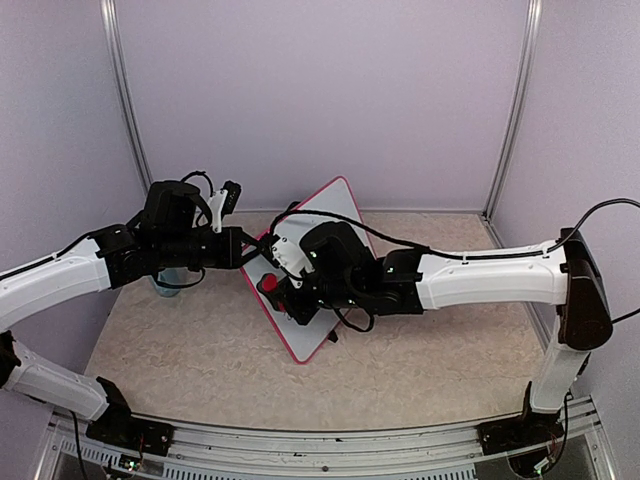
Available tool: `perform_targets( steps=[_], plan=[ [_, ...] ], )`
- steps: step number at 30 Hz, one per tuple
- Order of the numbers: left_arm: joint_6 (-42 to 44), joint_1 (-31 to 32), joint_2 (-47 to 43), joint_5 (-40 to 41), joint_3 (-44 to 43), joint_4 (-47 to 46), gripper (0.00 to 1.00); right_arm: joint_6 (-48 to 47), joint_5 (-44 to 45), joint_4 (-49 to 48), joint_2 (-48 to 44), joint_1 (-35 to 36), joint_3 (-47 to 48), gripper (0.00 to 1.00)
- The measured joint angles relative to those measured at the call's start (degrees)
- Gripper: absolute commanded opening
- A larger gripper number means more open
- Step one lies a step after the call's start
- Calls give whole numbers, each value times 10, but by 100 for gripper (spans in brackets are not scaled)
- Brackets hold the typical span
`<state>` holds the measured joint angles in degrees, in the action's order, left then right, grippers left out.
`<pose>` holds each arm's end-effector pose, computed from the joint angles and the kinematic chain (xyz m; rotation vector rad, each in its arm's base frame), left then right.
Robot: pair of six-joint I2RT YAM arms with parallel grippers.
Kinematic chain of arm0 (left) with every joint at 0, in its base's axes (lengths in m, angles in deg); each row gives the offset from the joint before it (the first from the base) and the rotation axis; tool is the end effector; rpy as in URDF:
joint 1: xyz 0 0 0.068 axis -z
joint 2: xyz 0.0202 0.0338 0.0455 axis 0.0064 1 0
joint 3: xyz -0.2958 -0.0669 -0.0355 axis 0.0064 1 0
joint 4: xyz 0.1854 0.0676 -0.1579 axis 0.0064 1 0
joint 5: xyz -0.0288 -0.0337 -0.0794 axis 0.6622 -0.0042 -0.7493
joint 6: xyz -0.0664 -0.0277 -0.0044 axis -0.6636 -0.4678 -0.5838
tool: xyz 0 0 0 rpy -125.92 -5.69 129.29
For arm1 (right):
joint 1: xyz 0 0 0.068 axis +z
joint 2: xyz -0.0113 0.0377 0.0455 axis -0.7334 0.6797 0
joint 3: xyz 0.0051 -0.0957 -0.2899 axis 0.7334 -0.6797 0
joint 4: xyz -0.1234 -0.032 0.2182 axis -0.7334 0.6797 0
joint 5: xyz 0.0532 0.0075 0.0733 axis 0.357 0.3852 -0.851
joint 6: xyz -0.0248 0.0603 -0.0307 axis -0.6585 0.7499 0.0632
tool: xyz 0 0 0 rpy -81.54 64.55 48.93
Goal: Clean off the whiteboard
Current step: Erase the whiteboard at the center of the board.
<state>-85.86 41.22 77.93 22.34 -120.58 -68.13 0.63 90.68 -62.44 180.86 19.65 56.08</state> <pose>0.2088 -0.1933 0.3420 0.3670 2.1262 -0.8112 0.1828 0.4068 0.2982 -1.0094 1.9154 0.6246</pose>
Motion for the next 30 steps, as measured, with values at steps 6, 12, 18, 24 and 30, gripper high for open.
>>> perform_targets(
  steps=[6,12,18,24,30],
  plan=[
    [0,0,0,0,0,-1,0,10,2,-33,-10,0,-50,0],
    [0,1,0,0,1,-1,0,22,1,-32,-14,0,-94,0],
    [0,1,0,0,1,-2,0,19,-1,-7,-13,-3,-76,0],
    [0,1,0,1,1,-2,0,0,0,34,-2,-10,-10,0],
    [0,1,0,3,1,-2,0,-12,-3,35,5,-24,31,0]
  ],
)
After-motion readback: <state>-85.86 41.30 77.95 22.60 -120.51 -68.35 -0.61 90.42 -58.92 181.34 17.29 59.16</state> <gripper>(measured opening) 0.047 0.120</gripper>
